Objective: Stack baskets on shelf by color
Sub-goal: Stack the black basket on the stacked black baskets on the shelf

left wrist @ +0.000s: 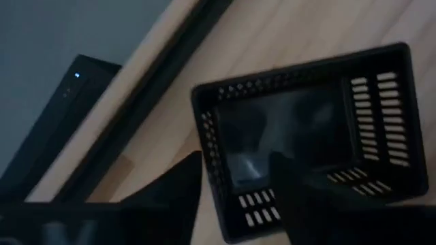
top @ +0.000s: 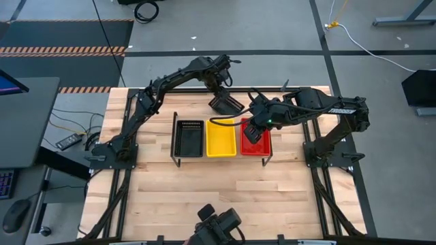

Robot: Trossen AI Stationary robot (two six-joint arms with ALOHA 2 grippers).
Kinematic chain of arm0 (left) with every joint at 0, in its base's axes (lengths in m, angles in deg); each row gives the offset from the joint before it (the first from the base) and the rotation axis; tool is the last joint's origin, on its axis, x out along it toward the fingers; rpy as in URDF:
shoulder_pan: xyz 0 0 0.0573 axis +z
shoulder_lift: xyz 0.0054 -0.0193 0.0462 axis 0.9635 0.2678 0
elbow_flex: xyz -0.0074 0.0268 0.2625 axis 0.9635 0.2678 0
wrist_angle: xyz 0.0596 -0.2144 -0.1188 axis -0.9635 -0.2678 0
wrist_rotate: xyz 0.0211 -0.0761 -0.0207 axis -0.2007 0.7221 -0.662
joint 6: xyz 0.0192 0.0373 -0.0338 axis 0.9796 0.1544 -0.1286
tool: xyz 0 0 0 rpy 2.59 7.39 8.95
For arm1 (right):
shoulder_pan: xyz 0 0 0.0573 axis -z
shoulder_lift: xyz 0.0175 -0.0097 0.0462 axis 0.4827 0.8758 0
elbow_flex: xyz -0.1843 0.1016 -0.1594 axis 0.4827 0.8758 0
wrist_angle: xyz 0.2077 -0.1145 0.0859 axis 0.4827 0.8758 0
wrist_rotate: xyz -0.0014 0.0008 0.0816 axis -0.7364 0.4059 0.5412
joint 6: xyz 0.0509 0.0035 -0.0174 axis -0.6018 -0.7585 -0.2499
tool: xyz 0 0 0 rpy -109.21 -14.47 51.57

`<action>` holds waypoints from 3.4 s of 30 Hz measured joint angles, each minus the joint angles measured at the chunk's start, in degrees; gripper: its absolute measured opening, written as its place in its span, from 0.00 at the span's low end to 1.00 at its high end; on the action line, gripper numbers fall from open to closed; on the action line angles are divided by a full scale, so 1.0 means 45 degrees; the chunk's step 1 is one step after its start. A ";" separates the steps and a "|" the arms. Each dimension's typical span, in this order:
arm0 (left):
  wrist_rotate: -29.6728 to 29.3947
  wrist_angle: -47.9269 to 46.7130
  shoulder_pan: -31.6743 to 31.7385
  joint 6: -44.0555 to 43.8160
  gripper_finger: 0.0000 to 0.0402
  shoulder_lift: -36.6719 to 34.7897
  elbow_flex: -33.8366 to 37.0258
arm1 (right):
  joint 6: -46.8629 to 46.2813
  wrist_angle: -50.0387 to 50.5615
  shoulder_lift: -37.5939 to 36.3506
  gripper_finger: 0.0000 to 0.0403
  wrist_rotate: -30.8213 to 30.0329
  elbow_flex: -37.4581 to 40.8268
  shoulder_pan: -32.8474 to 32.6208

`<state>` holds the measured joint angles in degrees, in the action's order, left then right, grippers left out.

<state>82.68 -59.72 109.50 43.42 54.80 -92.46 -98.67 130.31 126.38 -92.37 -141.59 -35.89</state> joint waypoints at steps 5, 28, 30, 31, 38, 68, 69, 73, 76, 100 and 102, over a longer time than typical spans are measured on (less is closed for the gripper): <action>-0.0033 -0.0309 0.0197 -0.0053 0.55 0.0531 0.0010 | -0.0392 0.0022 -0.0003 0.26 0.0327 0.0000 0.0000; -0.0259 -0.0231 -0.0053 0.0724 0.10 0.1282 0.0010 | -0.0583 0.0070 0.0000 0.26 0.0384 0.0000 -0.0015; -0.0252 -0.0319 -0.0018 0.0700 0.04 0.1273 0.0010 | -0.0580 0.0071 0.0000 0.26 0.0384 0.0000 -0.0015; -0.0264 -0.0325 -0.0003 0.0655 0.04 0.1273 0.0010 | -0.0578 0.0068 0.0000 0.26 0.0384 0.0000 -0.0015; -0.0288 -0.0842 0.0037 0.0625 0.08 0.1111 -0.0062 | -0.0517 0.0073 0.0000 0.26 0.0384 0.0000 -0.0015; -0.2699 -0.1889 0.0969 0.1834 0.04 -0.4910 -0.0093 | 0.0797 -0.0406 0.0000 0.26 -0.0107 0.0000 -0.0272; -0.2670 -0.2038 0.0973 0.1960 0.04 -0.5184 -0.0095 | 0.0903 -0.0505 0.0000 0.26 -0.0110 0.0000 -0.0268; -0.2142 -0.2488 0.0946 0.2623 0.06 -0.6379 -0.0093 | 0.1377 -0.0936 0.0000 0.26 -0.0135 0.0000 -0.0267; -0.1585 -0.2834 0.0892 0.2623 0.05 -0.7224 -0.0097 | 0.1646 -0.1030 0.0000 0.26 -0.0123 0.0000 -0.0282; 0.2468 -0.5245 -0.2719 0.3851 0.04 -0.9397 0.0015 | 0.3258 -0.1326 0.0000 0.26 0.0303 0.0000 -0.0359; 0.2463 -0.5245 -0.2916 0.4194 0.04 -0.9449 -0.0002 | 0.3264 -0.1326 0.0000 0.26 0.0411 0.0000 -0.0367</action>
<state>93.76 -83.32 96.38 62.30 12.28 -92.47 -83.98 124.34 126.38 -90.52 -141.59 -37.54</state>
